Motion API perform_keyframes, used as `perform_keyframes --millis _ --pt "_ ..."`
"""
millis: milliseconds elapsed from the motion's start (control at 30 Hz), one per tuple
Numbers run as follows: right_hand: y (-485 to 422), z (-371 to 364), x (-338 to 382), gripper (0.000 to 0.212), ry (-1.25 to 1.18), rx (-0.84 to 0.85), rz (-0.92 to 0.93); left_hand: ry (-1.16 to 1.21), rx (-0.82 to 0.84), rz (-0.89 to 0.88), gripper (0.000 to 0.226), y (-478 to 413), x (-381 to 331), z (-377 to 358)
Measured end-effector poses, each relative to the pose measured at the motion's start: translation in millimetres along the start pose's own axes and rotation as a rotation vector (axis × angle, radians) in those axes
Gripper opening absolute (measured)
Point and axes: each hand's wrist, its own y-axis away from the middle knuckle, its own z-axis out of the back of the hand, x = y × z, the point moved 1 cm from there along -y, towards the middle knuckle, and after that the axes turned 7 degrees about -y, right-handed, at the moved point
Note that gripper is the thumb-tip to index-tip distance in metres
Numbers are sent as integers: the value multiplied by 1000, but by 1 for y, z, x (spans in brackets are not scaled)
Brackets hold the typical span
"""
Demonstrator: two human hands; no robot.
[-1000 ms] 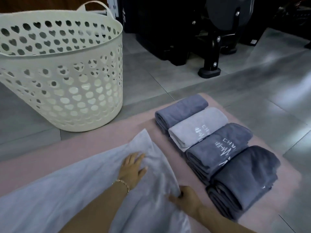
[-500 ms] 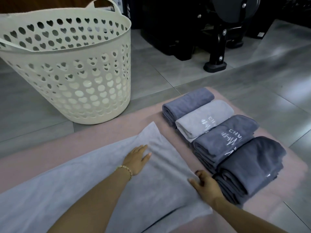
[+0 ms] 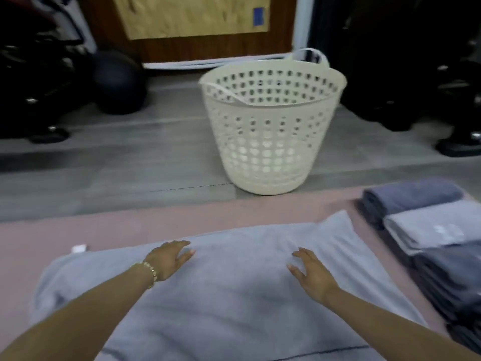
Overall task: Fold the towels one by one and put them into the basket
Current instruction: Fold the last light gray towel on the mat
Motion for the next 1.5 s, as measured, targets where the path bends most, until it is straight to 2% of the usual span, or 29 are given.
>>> perform_keyframes --millis 200,333,400,467,533,600,667,733,800,867,933,1000,1067,1200,1267,1333,1400,1467,1500 --pt "-19 -95 96 46 2 190 109 156 36 376 58 107 169 -49" --pt "-16 -163 151 43 -33 321 137 533 -41 702 63 162 235 -86" --pt "-8 -201 185 40 -46 394 183 776 -10 785 57 178 248 -102" --pt "7 -236 214 33 -70 471 233 826 24 727 61 189 243 -110" --pt "25 -266 236 22 -111 554 280 705 67 608 71 188 241 -131" --pt "38 -287 248 32 -103 619 353 481 96 665 69 187 243 -144" --pt "45 -300 249 46 -57 657 413 352 28 708 53 187 251 -150" --pt "51 -309 247 42 -31 684 423 460 -62 789 46 191 258 -160" --pt "54 -316 241 45 -16 665 442 683 -168 884 30 199 265 -174" --pt "56 -321 236 40 10 672 449 910 -238 843 12 203 268 -183" --pt "57 -324 235 32 11 670 412 1074 -307 795 18 207 270 -184" --pt "54 -326 237 27 -15 648 363 1111 -341 773 20 210 273 -179" --pt "53 -328 239 30 -34 644 340 1103 -309 745 17 215 273 -175" --pt "61 -328 244 28 -3 657 384 1069 -285 664 16 218 268 -178" --pt "66 -327 239 36 105 630 427 1060 -302 678 4 217 266 -176" --pt "67 -325 235 37 250 609 478 1028 -310 709 13 218 267 -177" --pt "70 -323 235 29 320 595 492 1003 -290 725 21 221 268 -178" --pt "69 -324 237 17 261 566 437 1023 -286 754 24 224 270 -175" --pt "65 -325 238 23 165 582 386 1087 -325 789 23 227 272 -171"
